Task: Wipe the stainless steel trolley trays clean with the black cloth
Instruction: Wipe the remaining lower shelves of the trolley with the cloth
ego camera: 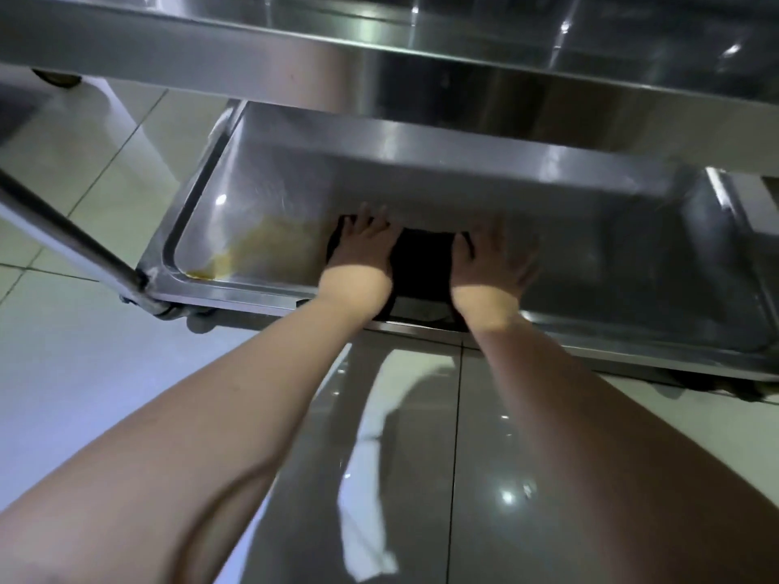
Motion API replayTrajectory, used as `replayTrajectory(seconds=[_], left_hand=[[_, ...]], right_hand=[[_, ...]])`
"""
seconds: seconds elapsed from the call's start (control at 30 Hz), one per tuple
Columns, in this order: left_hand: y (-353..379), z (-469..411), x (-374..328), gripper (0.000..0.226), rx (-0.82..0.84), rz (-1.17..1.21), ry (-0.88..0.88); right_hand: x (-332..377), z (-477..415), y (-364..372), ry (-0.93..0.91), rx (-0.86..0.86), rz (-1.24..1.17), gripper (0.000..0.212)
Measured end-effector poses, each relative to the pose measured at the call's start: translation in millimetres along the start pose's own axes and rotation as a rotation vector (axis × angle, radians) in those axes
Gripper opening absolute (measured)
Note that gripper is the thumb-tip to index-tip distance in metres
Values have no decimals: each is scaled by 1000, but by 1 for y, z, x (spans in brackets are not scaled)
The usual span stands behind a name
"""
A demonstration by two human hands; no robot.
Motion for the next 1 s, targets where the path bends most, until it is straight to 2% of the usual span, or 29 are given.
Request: replayTrajectory(seconds=[0.07, 0.13, 0.27, 0.33, 0.43, 0.63, 0.73, 0.87, 1.0], left_hand=[[24, -6, -28, 61, 103, -86, -42], [46, 0, -37, 64, 128, -146, -128], [45, 8, 14, 78, 83, -266, -274], [34, -3, 46, 85, 98, -310, -321], [25, -33, 59, 85, 101, -315, -271], [14, -96, 45, 77, 132, -279, -181], [21, -56, 41, 76, 129, -260, -124], [32, 30, 40, 77, 27, -238, -84], [36, 8, 37, 76, 57, -259, -191]], right_hand=[[-22, -3, 5, -27, 121, 15, 50], [-28, 0, 17, -61, 145, 57, 51], [-30, 7, 28, -156, 79, 145, 53], [-28, 9, 31, -219, 111, 237, 58], [-27, 8, 35, -251, 169, 348, 67], [-24, 10, 30, -243, 140, 331, 67], [-23, 13, 30, -236, 157, 318, 65], [-23, 16, 29, -236, 152, 312, 68], [-23, 19, 28, -249, 137, 316, 67]])
Point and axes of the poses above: each hand's wrist, its own z-axis away from the middle knuckle, its own y-axis out of the palm, x = y × z, the point moved 4 cm from there along -z, towards the middle knuckle, and after that the axes turned 4 degrees about -y, right-handed, at the moved point
